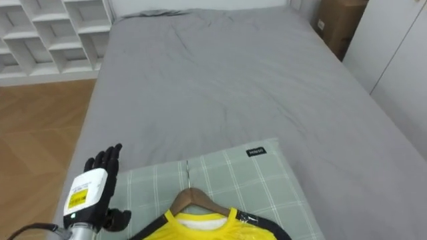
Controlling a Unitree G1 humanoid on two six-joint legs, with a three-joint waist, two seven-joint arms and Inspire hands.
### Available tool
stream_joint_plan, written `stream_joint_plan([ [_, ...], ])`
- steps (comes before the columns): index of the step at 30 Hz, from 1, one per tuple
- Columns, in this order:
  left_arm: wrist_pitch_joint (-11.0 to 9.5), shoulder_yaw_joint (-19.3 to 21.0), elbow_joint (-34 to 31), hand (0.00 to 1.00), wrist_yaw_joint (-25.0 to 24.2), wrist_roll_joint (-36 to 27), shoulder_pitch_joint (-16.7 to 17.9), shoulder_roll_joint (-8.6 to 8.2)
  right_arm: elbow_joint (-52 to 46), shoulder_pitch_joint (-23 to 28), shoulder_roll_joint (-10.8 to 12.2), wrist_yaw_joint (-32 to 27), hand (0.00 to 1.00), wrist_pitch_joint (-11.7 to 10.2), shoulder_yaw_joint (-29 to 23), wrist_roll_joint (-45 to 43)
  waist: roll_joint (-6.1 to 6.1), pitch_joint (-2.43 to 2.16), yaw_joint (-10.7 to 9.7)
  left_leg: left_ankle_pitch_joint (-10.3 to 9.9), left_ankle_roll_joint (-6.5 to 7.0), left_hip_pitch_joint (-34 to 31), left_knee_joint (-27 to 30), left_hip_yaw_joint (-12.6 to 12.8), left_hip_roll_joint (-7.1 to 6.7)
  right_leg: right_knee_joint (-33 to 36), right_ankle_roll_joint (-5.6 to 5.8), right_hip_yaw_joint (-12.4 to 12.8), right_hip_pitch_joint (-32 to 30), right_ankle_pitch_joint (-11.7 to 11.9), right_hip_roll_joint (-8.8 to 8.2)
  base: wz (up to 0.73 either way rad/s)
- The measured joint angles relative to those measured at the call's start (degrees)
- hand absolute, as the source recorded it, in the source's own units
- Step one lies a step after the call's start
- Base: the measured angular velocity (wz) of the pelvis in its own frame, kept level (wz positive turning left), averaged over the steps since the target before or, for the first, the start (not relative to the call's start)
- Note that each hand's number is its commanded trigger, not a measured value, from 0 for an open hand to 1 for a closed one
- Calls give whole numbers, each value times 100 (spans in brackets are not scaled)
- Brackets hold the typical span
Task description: Hang clothes
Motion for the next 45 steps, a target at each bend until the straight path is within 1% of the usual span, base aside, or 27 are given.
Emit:
stream_joint_plan([
  [2, 1, -37, 187, 0, -1, -280, -59, -29, 51, -88, 10, -21, 0, 1, 115, 59, -26, 19, -7, 7, -4, -99, 15, -4, 0, -2, -5, -9, -92, 16, 5, 0],
  [5, 7, -112, 490, 0, -41, -518, -121, -70, 52, -171, 20, -86, 0, 2, 269, 73, -43, 30, -12, 8, -5, -168, 15, -36, 1, -6, -6, -23, -126, 17, 5, 3],
  [6, 8, -112, 515, 0, -45, -527, -121, -84, 54, -182, 26, -96, 0, 2, 274, 73, -47, 33, -12, 8, -5, -173, 15, -43, 1, -8, -6, -24, -127, 17, 5, 5],
  [8, 7, -106, 536, 0, -46, -565, -121, -127, 56, -237, 51, -121, 0, 5, 381, 54, -80, 53, 43, 8, -6, -162, 16, -39, 2, -10, -5, -23, -142, 17, 6, 0],
  [12, 7, -103, 549, 0, -45, -569, -123, -206, 62, -312, 98, -115, 0, 5, 512, -13, -94, 62, 50, 8, -5, -162, 15, -42, 4, -13, -5, -22, -147, 17, -2, 0],
  [16, 8, -72, 679, 0, -59, -578, -147, -350, 64, -358, 156, -92, 0, 10, 486, -64, -118, 77, 44, 9, -5, -158, 10, -47, 6, -13, -5, -33, -143, 16, -3, 0],
  [20, 16, -146, 710, 0, -271, -573, -146, -388, 74, -354, 158, -70, 0, 12, 484, -31, -175, 104, 38, 16, -8, -197, 13, -60, 7, -11, -5, -58, -151, 16, -3, 2],
  [22, 15, -241, 708, 0, -329, -572, -147, -394, 70, -356, 158, -74, 0, 10, 487, -31, -191, 93, 36, 18, -6, -248, 30, -58, 4, 3, -5, -66, -205, 17, -9, 0],
  [26, 12, -456, 708, 0, -447, -566, -113, -445, 66, -340, 158, -81, 0, 7, 487, -55, -202, 88, 39, 23, -2, -274, 48, -55, -1, 9, -5, -77, -240, 23, -15, 0],
  [30, 10, -460, 704, 0, -452, -566, -120, -430, 62, -343, 149, -115, 0, 0, 487, -27, -183, 71, 35, 23, -2, -271, 55, -54, 0, 10, -5, -73, -235, 23, -14, 0],
  [35, 10, -460, 704, 0, -452, -567, -119, -411, 61, -342, 97, -131, 0, 0, 486, -29, -116, 16, 36, 23, -2, -255, 55, -53, -1, 14, -5, -64, -224, 23, -17, 0],
  [37, 10, -461, 703, 0, -452, -567, -119, -406, 60, -342, 80, -131, 0, 0, 486, -28, -105, 8, 36, 25, -4, -248, 55, -52, 0, 22, -5, -61, -220, 23, -17, 0],
  [39, 10, -468, 695, 0, -452, -570, -123, -399, 60, -342, 69, -129, 0, 1, 487, -16, -102, 6, 36, 33, -6, -247, 56, -54, 1, 24, -11, -63, -219, 28, -18, 0],
  [41, 12, -568, 590, 0, -521, -564, -124, -337, 61, -340, 63, -123, 0, 3, 488, -9, -101, 5, 39, 43, -8, -249, 61, -54, 4, 25, -19, -64, -219, 39, -19, 0],
  [45, 12, -568, 424, 0, -573, -564, -132, -301, 64, -337, 62, -119, 0, 4, 488, -9, -98, 7, 38, 64, -8, -248, 62, -53, 5, 25, -24, -63, -219, 59, -19, 0],
])
